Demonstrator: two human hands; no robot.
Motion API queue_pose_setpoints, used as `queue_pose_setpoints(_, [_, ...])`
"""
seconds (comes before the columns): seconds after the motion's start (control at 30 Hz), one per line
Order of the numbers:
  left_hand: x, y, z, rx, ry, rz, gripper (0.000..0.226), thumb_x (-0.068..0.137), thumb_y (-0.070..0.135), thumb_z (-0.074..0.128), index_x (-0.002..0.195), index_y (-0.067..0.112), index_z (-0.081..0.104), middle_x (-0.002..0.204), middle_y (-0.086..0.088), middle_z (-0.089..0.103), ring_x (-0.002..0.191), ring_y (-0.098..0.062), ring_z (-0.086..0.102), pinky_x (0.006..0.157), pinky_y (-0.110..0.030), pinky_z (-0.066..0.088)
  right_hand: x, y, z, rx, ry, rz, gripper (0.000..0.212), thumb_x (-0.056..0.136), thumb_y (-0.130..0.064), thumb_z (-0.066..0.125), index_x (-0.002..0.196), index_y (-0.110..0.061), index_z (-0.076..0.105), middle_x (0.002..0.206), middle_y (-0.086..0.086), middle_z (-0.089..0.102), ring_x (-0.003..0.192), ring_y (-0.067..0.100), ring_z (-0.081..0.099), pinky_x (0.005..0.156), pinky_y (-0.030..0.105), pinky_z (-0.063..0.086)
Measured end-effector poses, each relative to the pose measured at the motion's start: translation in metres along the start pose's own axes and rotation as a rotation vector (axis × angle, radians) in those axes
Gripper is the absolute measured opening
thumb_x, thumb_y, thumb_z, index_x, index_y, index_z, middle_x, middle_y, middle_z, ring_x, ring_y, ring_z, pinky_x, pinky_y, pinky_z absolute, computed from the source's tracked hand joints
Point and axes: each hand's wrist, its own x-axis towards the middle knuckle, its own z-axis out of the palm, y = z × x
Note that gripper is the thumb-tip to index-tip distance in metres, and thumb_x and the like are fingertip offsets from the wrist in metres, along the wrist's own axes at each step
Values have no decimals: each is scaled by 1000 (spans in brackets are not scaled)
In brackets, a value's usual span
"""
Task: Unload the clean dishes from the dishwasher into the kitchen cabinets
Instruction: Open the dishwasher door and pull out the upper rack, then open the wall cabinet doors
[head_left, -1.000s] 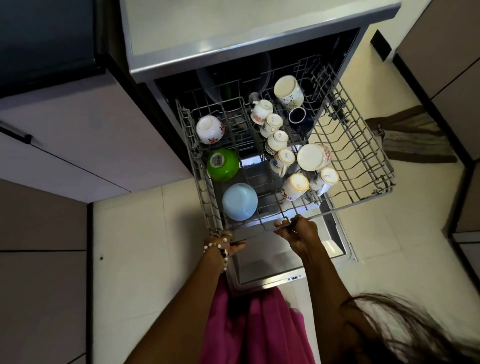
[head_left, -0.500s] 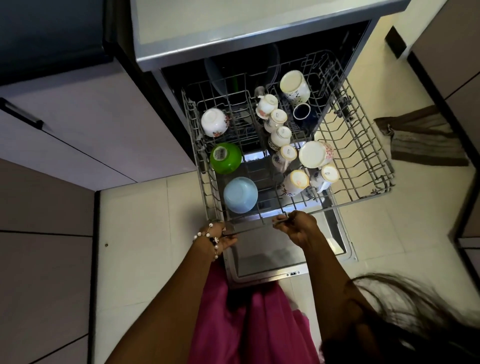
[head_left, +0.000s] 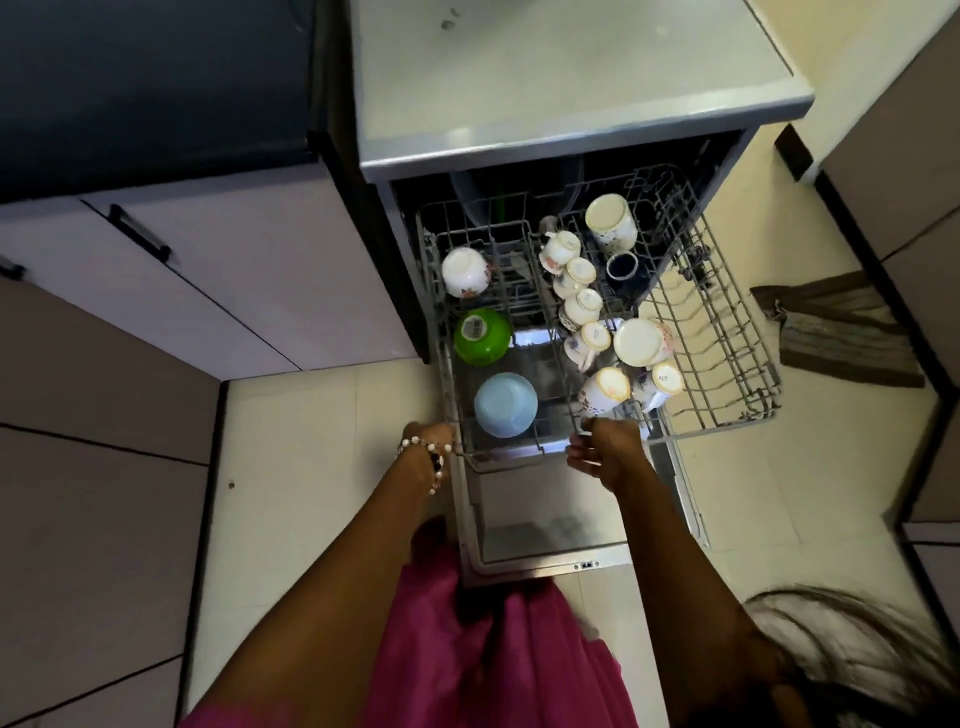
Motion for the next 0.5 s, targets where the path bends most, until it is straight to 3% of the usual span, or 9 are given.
queue_pose_setpoints(0.07, [-7,17,-18,-4,-38,38,40,89,15,56,122,-6,54,108,-21,65,78,-22,56,74,-35,49,-17,-16,19,11,-40,-37,20,94,-7,39,81,-10,54,60,10,55,47,21,53,57,28,49])
queue_pose_setpoints(0.17, [-21,45,-54,-90,-51,84,25,96,13,50,114,-2,58,91,-11,62,80,-25,59,83,-41,50,-42,-42,58,2,-83,-85,25,95,-6,37,76,-12,52,49,6,55,39,17,47,48,21,39])
queue_pose_setpoints(0.23, [-26,66,-80,-139,-60,138,15,96,12,49,107,8,57,80,-7,60,71,-21,58,74,-36,49,-59,-59,91,-14,-111,-124,21,96,-10,41,81,-13,55,56,6,58,46,18,51,46,22,46])
queue_pose_setpoints(0.3, [-24,88,-119,-182,-34,207,9,95,11,50,99,11,57,76,-5,60,66,-19,58,65,-30,46,-81,-79,132,-16,-136,-186,21,95,-10,43,79,-14,56,49,3,59,42,16,52,44,21,46])
queue_pose_setpoints(0.43, [-18,151,-214,-218,34,408,11,94,13,53,97,10,63,79,-6,67,66,-20,62,60,-27,48,-132,-129,228,3,-230,-327,25,94,-4,42,75,-15,55,56,5,56,44,16,52,39,16,42])
queue_pose_setpoints(0.5, [-20,195,-269,-241,60,531,12,93,10,52,95,9,64,76,-6,66,58,-15,63,57,-25,48,-162,-158,283,33,-288,-411,20,93,-5,45,79,-14,58,57,6,59,48,18,55,45,22,46])
